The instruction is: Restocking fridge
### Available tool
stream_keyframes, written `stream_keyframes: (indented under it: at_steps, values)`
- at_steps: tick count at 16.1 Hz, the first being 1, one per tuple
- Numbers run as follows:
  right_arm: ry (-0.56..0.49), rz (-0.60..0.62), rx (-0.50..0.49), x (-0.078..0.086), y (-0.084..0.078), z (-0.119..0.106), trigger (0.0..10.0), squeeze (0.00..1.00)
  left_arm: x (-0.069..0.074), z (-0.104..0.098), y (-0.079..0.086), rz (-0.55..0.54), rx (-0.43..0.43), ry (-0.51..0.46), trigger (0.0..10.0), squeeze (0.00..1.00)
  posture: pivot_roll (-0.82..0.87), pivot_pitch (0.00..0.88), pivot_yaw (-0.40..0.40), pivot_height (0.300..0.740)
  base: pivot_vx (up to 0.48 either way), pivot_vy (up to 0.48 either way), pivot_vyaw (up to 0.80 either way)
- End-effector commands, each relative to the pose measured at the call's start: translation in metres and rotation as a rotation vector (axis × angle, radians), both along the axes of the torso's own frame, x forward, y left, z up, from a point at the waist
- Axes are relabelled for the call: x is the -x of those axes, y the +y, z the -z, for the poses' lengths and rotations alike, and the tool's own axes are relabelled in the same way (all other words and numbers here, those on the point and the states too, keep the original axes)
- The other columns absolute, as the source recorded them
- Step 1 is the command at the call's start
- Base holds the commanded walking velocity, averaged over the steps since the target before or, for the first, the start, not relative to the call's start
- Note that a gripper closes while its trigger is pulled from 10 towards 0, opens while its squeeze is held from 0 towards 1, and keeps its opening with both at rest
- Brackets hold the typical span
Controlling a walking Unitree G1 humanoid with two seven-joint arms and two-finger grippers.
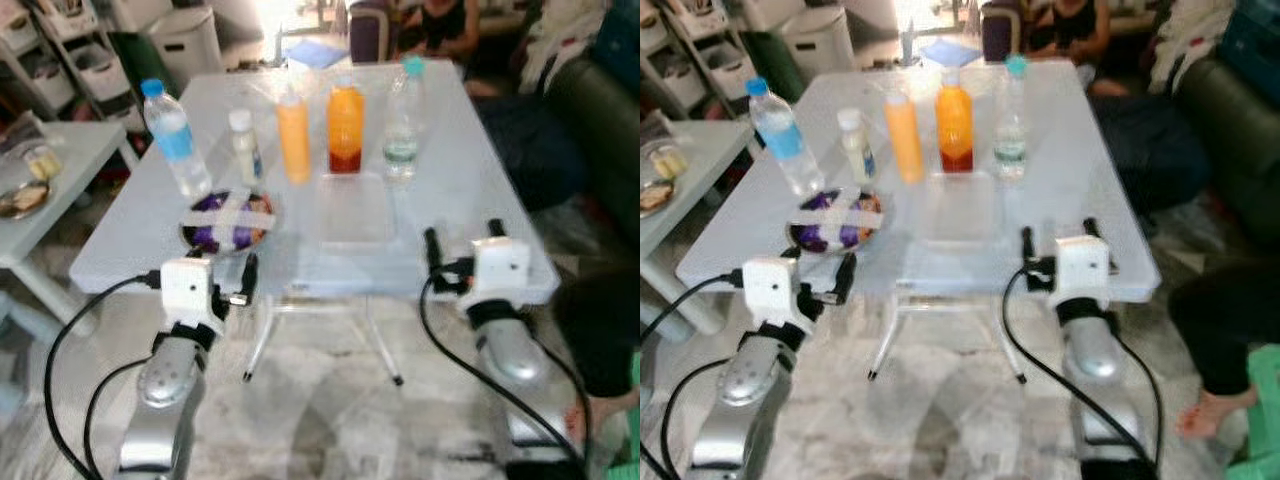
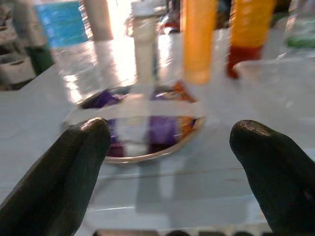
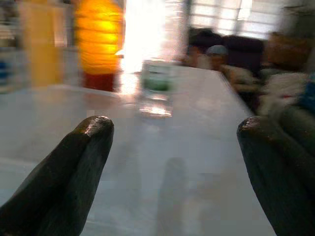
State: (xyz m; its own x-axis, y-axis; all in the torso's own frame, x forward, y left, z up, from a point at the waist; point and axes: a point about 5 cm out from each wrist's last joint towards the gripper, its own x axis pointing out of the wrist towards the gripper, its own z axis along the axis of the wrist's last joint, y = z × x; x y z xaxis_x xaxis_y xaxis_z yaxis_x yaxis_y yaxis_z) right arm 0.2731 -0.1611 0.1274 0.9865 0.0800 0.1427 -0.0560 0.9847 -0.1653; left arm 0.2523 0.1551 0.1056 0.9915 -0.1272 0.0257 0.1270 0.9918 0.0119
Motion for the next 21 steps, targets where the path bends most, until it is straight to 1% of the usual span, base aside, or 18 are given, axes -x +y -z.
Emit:
stream_keyframes:
  at_steps: [1, 3, 5, 6, 7, 10, 12, 13, 14, 15, 16, 18, 19, 20, 21]
  values:
    - [-0.024, 0.005, 0.01, 0.001, 0.0, -0.005, 10.0, 0.0, -0.001, -0.003, 0.002, -0.013, 0.005, -0.005, 10.0, 0.0, -0.14, 0.047, 0.086, 0.74, 0.0, 0.0, 0.0]
    - [-0.019, 0.023, 0.013, -0.001, -0.003, -0.005, 10.0, 0.0, -0.001, -0.003, 0.002, -0.011, -0.001, -0.008, 10.0, 0.0, -0.14, 0.047, 0.086, 0.74, 0.0, 0.0, 0.0]
    - [-0.025, 0.01, -0.049, -0.002, -0.002, -0.01, 10.0, 0.0, -0.002, -0.003, 0.002, -0.012, -0.001, -0.007, 10.0, 0.0, -0.14, 0.048, 0.088, 0.74, 0.0, 0.0, 0.0]
    - [-0.05, 0.007, -0.004, -0.004, -0.002, -0.013, 10.0, 0.0, -0.003, -0.003, 0.003, -0.014, -0.004, -0.006, 10.0, 0.0, -0.14, 0.049, 0.088, 0.74, 0.0, 0.0, 0.0]
    - [-0.053, 0.023, 0.006, -0.008, -0.004, -0.015, 10.0, 0.0, -0.003, -0.002, 0.001, -0.012, -0.007, -0.003, 10.0, 0.0, -0.14, 0.051, 0.092, 0.74, 0.0, 0.0, 0.0]
    - [-0.048, 0.044, -0.023, -0.014, -0.011, -0.019, 10.0, 0.0, -0.002, -0.002, -0.001, -0.005, -0.008, 0.0, 10.0, 0.0, -0.14, 0.053, 0.098, 0.74, 0.0, 0.0, 0.0]
    - [-0.016, 0.066, -0.037, -0.018, -0.017, -0.017, 10.0, 0.0, -0.001, 0.0, -0.001, 0.001, -0.01, 0.006, 10.0, 0.0, -0.14, 0.058, 0.103, 0.74, 0.0, 0.0, 0.0]
    - [-0.002, 0.065, -0.053, -0.019, -0.017, -0.016, 10.0, 0.0, -0.001, 0.0, -0.001, 0.0, -0.012, 0.008, 10.0, 0.0, -0.14, 0.062, 0.106, 0.74, 0.0, 0.0, 0.0]
    - [0.002, 0.062, -0.061, -0.02, -0.016, -0.015, 10.0, 0.0, -0.001, 0.0, -0.001, 0.0, -0.013, 0.008, 10.0, 0.0, -0.14, 0.062, 0.106, 0.74, 0.0, 0.0, 0.0]
    - [0.024, 0.054, -0.051, -0.023, -0.013, -0.014, 10.0, 0.0, -0.002, 0.0, 0.002, -0.032, -0.033, 0.016, 10.0, 0.0, -0.14, 0.072, 0.109, 0.74, 0.0, 0.0, 0.0]
    - [0.037, -0.005, -0.096, -0.026, -0.007, -0.014, 10.0, 0.0, -0.003, 0.0, 0.004, -0.046, -0.04, 0.02, 10.0, 0.0, -0.14, 0.077, 0.11, 0.74, 0.0, 0.0, 0.0]
    - [0.043, -0.01, -0.076, -0.031, -0.004, -0.016, 10.0, 0.0, -0.002, 0.0, 0.007, -0.061, -0.049, 0.024, 10.0, 0.0, -0.13, 0.083, 0.113, 0.74, 0.0, 0.0, 0.0]
    - [0.065, -0.042, -0.128, -0.034, 0.0, -0.016, 10.0, 0.0, -0.001, -0.001, 0.009, -0.061, -0.06, 0.024, 10.0, 0.0, -0.11, 0.089, 0.12, 0.74, 0.0, 0.0, 0.0]
    - [0.072, -0.125, -0.193, -0.035, 0.007, -0.019, 10.0, 0.0, 0.0, -0.001, 0.01, -0.061, -0.065, 0.023, 10.0, 0.0, -0.11, 0.091, 0.122, 0.74, 0.0, 0.0, 0.0]
    - [0.07, -0.145, -0.204, -0.035, 0.008, -0.02, 10.0, 0.0, 0.0, -0.002, 0.01, -0.061, -0.066, 0.023, 10.0, 0.0, -0.11, 0.091, 0.122, 0.74, 0.0, 0.0, 0.0]
